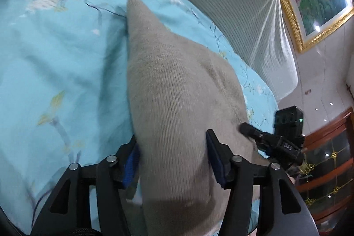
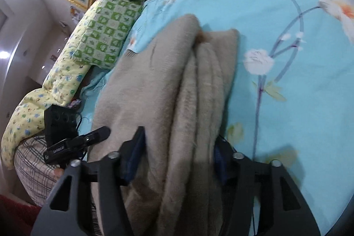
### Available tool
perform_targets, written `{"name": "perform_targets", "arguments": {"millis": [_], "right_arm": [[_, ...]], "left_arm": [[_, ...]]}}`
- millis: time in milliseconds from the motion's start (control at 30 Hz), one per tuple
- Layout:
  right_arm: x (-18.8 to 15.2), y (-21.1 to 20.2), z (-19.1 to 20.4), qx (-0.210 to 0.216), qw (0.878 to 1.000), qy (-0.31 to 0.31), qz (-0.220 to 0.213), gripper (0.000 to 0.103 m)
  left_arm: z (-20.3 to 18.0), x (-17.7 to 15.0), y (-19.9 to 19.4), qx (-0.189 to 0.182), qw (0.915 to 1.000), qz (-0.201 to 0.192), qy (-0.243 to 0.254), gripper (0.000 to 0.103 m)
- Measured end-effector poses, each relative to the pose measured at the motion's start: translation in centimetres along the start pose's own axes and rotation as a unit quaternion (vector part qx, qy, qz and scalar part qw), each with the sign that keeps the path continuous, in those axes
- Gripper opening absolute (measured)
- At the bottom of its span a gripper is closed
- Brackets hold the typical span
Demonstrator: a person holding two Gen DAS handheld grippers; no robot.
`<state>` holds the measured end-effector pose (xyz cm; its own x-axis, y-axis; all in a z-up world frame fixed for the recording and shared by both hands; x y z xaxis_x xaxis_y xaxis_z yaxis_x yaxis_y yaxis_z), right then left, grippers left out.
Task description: Fold small clothes
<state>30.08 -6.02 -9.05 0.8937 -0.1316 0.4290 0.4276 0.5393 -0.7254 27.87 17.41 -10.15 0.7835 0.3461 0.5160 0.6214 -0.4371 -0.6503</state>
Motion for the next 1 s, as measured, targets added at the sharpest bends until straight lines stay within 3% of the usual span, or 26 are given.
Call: {"name": "perform_targets", "arguments": {"millis": [100, 200, 300, 433, 667, 867, 967, 1000], "right_arm": [[0.3, -3.1, -0.4, -0.032, 0.999, -0.002, -0.039, 0.067], [0.4, -6.1, 0.0, -0.043, 0.996, -0.002, -0.076, 0.068], [-0.6, -8.0, 2.0, -0.014, 0.996, -0.014, -0.091, 0.068], [-2.6, -7.6, 4.2, 0.005, 0.997, -0.032, -0.068, 0.068], [-4.0, -5.2, 4.3, -0.023, 0.999, -0.036, -0.033, 0.067], [-5.2, -4.1, 4.0, -0.030, 0.999, -0.035, -0.009, 0.067], [-6.0, -3.8, 3.8, -0.035, 0.998, -0.043, -0.001, 0.063], [-6.3, -3.6, 3.6, -0.038, 0.998, -0.045, 0.004, 0.053]], "left_arm": [[-0.6, -1.2, -2.3, 0.031, 0.9991, -0.010, 0.027, 0.061], [-1.5, -3.3, -5.7, 0.087, 0.9934, -0.027, 0.070, 0.062], [-3.4, -5.9, -7.1, 0.121, 0.9852, -0.020, 0.120, 0.068], [-4.8, -9.3, -6.9, 0.139, 0.9756, -0.005, 0.170, 0.068], [-3.7, -10.3, -4.8, 0.187, 0.9625, 0.000, 0.197, 0.067], [-2.3, -11.0, -3.5, 0.189, 0.9607, 0.019, 0.202, 0.065], [-1.8, -10.4, -3.8, 0.184, 0.9656, 0.007, 0.183, 0.055], [-1.6, -10.1, -3.9, 0.176, 0.9698, 0.003, 0.169, 0.049]]}}
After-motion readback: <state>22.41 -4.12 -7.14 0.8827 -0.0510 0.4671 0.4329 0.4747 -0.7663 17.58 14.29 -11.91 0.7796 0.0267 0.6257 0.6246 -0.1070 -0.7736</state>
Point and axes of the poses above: each gripper's, at about its wrist camera, not at the fingertips, and y roughly the way its jaws point, z to its left, x to its top, the point moved 10 cm from there along y, roughly the way its jaws point, and after that the axes turned 9 degrees about y, right-handed, at the moved point
